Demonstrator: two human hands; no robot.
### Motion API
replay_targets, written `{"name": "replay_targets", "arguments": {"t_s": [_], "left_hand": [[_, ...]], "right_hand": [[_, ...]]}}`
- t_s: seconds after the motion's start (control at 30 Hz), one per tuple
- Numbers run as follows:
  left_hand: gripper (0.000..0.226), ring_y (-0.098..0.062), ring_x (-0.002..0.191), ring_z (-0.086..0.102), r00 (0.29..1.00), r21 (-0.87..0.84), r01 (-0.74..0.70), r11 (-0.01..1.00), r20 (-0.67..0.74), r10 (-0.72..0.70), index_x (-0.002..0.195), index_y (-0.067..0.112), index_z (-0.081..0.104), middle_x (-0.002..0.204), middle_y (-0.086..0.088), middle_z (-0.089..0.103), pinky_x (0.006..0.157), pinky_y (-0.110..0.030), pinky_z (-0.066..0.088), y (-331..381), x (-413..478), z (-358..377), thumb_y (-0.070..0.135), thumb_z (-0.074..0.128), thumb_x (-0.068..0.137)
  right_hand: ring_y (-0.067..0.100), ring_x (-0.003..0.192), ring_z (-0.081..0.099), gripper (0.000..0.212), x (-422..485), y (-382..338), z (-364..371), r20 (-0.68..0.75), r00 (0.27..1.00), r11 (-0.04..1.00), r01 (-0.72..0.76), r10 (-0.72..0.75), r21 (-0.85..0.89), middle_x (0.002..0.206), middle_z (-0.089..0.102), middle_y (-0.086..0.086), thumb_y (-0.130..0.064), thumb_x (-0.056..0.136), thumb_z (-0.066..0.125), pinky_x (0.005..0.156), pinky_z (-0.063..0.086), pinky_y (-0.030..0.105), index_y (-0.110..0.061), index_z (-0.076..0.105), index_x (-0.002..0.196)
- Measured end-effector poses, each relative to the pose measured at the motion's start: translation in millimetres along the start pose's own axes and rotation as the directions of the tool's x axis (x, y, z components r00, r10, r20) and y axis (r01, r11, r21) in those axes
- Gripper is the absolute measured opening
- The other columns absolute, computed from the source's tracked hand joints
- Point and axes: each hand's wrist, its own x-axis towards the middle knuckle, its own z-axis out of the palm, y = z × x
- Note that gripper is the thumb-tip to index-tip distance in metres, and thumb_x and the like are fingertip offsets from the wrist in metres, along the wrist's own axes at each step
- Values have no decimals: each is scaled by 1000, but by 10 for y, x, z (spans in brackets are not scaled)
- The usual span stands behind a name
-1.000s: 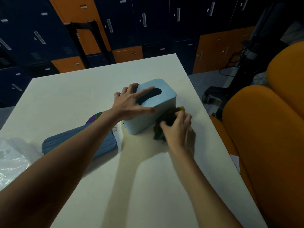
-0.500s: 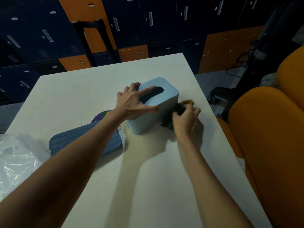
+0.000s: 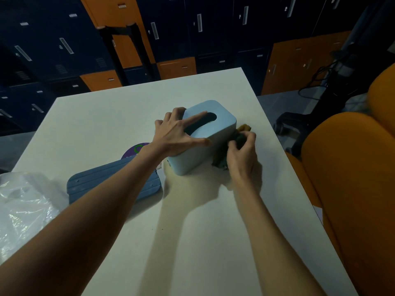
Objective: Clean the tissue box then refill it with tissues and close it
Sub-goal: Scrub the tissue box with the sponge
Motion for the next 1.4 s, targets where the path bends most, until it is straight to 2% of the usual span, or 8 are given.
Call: {"name": "replay_targets", "arguments": {"t_s": [0.33,0.5,0.67,0.83,1.07,1.23,1.33,1.4], "left_hand": [[91,-29,131,25,998,29,-14,999,57,12,141,63,12,147,-4,23,102,-45,24,-54,13,-4,92,24,56],[88,-27,132,26,999,44,2,999,46,-4,140,66,11,147,-2,24,103,-46,24,-38,12,21,95,11,57],[68,-31,126,34,999,104,-33,994,26,31,146,55,10,147,-9,26,99,-48,30,-17,9,-28,76,6,81],[56,-35,127,34,996,165,-93,982,11,93,150,46,11,150,-15,24,97,-48,32,-36,-15,-54,48,33,99],[55,-34,129,34,997,159,-73,985,15,71,150,47,11,150,-14,25,100,-48,31,-7,-26,-63,52,30,98],[67,-32,131,33,999,87,-21,996,36,18,150,46,19,151,-11,25,102,-46,27,27,-58,-85,55,12,83],[65,-31,130,33,999,67,-20,998,36,18,148,48,20,150,-10,26,103,-46,26,30,-33,-68,54,12,84],[64,-33,129,33,999,96,-39,995,26,36,149,48,19,150,-11,27,103,-47,27,19,-40,-73,53,13,85]], "right_hand": [[17,102,59,28,-576,53,297,-74,991,994,111,-108,24,117,58,-6,-34,94,53,79,48,26,-29,48,121],[16,118,51,59,-15,-90,153,-136,988,883,125,-70,453,140,40,3,2,92,51,90,54,28,-23,33,142],[4,127,45,56,-404,-60,499,-190,970,853,224,-150,472,151,37,-1,-16,97,50,102,46,31,-26,30,148],[-10,127,37,47,-1007,-25,585,-93,945,873,327,-315,362,149,37,-3,-14,100,48,99,39,9,-24,35,144],[22,136,39,47,-95,-78,331,-158,981,889,169,-111,426,155,30,5,-21,101,30,106,42,47,-32,32,147],[21,127,44,49,-414,-131,288,-101,992,957,103,-78,270,150,34,7,-33,104,30,99,47,31,-30,20,152],[17,115,52,57,-915,-72,445,-18,996,993,82,-84,-84,149,37,-7,-49,99,33,81,52,31,-47,5,149],[18,115,53,62,-1092,-77,575,22,995,996,93,-92,-15,148,39,-6,-36,98,43,81,49,30,-43,10,150]]}}
